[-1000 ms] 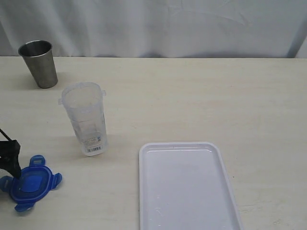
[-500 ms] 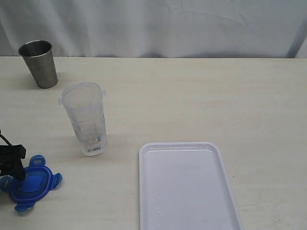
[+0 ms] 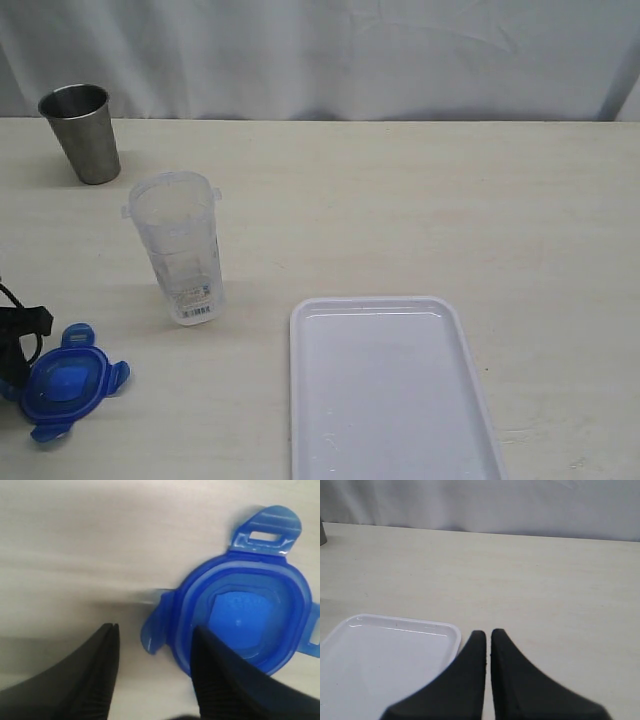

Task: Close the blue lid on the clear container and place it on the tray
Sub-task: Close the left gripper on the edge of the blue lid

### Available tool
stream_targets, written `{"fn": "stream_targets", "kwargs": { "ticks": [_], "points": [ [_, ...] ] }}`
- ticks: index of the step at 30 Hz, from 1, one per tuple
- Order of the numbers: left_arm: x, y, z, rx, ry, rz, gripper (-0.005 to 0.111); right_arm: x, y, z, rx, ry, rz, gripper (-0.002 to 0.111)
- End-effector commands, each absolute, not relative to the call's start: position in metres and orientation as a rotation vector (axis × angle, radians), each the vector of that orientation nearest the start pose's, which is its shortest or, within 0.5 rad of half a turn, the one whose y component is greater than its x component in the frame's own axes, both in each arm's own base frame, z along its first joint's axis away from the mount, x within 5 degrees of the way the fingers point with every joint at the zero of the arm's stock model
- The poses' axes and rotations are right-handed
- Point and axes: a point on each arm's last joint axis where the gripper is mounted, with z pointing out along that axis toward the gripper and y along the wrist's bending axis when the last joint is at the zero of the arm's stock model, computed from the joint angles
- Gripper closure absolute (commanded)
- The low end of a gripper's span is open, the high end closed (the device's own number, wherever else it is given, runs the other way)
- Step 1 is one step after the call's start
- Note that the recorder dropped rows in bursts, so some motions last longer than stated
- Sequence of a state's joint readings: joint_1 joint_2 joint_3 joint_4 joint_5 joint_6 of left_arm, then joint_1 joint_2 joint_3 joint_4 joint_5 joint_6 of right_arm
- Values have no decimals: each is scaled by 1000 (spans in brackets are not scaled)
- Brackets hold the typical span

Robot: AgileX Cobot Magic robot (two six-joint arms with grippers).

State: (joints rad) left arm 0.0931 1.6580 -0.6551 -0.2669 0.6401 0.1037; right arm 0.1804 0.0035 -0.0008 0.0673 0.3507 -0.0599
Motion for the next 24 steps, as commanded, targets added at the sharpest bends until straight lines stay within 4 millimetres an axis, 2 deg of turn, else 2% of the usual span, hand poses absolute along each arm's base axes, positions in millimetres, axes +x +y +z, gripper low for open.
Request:
{"fn": "stream_targets", "kwargs": {
  "ticks": [1,12,17,24],
  "points": [
    [236,6,120,-341,3106,-269,58,52,11,182,-177,1820,144,104],
    [240,7,120,-305,3062,-255,58,52,11,182,-177,1820,144,104],
    [235,9,112,-325,3012,-217,58,52,11,182,-177,1820,144,104],
    [235,9,112,-333,3006,-219,59,52,11,182,-177,1820,144,104]
  ]
}}
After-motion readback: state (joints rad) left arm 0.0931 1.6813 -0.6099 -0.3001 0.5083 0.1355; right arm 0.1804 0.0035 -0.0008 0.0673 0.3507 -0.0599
